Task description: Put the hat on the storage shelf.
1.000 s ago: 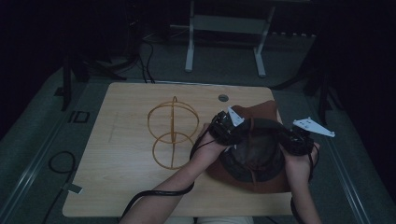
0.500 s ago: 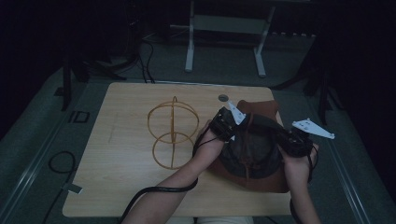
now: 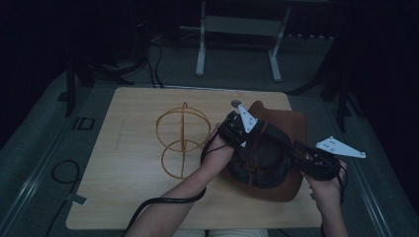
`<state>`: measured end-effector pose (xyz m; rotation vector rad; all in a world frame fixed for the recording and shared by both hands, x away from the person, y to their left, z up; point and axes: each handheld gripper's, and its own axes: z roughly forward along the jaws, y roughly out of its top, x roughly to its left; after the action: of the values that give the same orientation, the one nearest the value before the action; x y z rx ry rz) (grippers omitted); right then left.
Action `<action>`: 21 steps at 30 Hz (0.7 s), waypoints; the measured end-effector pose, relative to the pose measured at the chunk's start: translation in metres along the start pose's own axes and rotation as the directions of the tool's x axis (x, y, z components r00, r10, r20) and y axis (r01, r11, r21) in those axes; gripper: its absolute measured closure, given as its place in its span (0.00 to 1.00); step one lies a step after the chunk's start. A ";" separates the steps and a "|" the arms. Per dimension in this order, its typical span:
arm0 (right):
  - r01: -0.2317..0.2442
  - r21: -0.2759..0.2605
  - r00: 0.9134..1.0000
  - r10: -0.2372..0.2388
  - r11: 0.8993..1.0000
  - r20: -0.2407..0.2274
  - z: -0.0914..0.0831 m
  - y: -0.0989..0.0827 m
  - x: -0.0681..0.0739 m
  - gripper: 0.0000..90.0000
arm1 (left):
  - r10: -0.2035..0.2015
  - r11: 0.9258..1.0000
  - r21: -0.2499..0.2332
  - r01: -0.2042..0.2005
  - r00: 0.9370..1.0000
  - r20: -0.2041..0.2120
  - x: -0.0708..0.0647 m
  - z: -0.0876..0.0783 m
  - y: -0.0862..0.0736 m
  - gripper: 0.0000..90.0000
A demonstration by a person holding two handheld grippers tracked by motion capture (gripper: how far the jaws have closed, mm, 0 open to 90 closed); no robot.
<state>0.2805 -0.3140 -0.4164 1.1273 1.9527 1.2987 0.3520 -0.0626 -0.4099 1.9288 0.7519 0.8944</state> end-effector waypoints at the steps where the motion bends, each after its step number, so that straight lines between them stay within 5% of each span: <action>1: 0.007 -0.009 1.000 -0.007 1.000 0.005 -0.005 -0.001 0.001 0.59 | 0.001 1.000 -0.014 -0.001 1.000 -0.003 0.001 -0.001 -0.001 0.97; 4: 0.017 -0.032 1.000 -0.017 0.999 -0.018 -0.020 -0.001 -0.002 0.55 | -0.005 0.998 -0.060 0.006 1.000 0.015 0.005 -0.008 -0.002 0.97; 11: -0.001 -0.053 0.998 0.004 0.999 0.066 -0.041 0.000 -0.029 0.59 | -0.018 0.989 -0.144 0.027 0.998 0.064 0.012 -0.026 -0.007 0.97; 16: -0.012 -0.050 0.995 0.017 0.999 0.102 -0.044 -0.001 -0.047 0.61 | -0.022 0.968 -0.245 0.061 0.987 0.158 0.017 -0.039 -0.012 0.97; 19: -0.024 -0.046 0.996 0.028 0.999 0.088 -0.042 -0.001 -0.054 0.60 | 0.014 0.952 -0.302 0.052 0.978 0.210 0.018 -0.046 -0.015 0.97; 20: -0.021 -0.048 0.996 0.025 0.999 0.084 -0.041 -0.001 -0.055 0.60 | 0.031 0.943 -0.330 0.054 0.968 0.249 0.018 -0.048 -0.017 0.97; 21: -0.021 -0.048 0.996 0.025 0.999 0.084 -0.041 -0.001 -0.055 0.60 | 0.031 0.943 -0.330 0.054 0.968 0.249 0.018 -0.048 -0.017 0.97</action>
<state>0.2761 -0.3808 -0.4016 1.1660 1.8441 1.2805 0.3204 -0.0197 -0.4011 1.6899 0.4284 0.7007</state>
